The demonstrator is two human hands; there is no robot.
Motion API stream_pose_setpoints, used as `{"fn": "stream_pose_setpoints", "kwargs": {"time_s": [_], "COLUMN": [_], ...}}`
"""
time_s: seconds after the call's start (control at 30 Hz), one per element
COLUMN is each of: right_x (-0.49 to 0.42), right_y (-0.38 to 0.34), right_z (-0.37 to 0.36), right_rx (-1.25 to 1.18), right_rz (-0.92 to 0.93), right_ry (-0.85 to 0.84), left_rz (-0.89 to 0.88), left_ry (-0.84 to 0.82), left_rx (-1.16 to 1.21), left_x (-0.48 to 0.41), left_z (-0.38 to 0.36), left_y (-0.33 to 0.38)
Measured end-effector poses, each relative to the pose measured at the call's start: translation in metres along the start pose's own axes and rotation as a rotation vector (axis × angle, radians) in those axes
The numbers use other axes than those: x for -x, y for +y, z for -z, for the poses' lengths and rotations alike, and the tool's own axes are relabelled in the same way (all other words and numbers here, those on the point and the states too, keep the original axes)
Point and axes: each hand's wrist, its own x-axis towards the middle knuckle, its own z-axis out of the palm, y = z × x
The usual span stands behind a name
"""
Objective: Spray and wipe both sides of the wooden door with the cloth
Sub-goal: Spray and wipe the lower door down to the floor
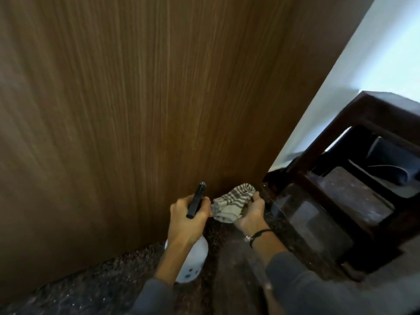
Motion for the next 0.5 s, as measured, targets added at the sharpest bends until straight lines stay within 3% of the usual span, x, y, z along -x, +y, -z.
{"fn": "stream_pose_setpoints", "kwargs": {"time_s": [0.27, 0.5], "right_x": [0.081, 0.123], "right_y": [-0.07, -0.109], "right_z": [-0.031, -0.068], "right_rx": [0.261, 0.221], "right_rz": [0.112, 0.162], "right_ry": [-0.19, -0.285], "left_rz": [0.018, -0.006], "left_ry": [0.0, -0.021], "left_rx": [0.012, -0.001], "left_x": [0.012, 0.021], "left_z": [0.018, 0.014], "left_y": [0.012, 0.05]}}
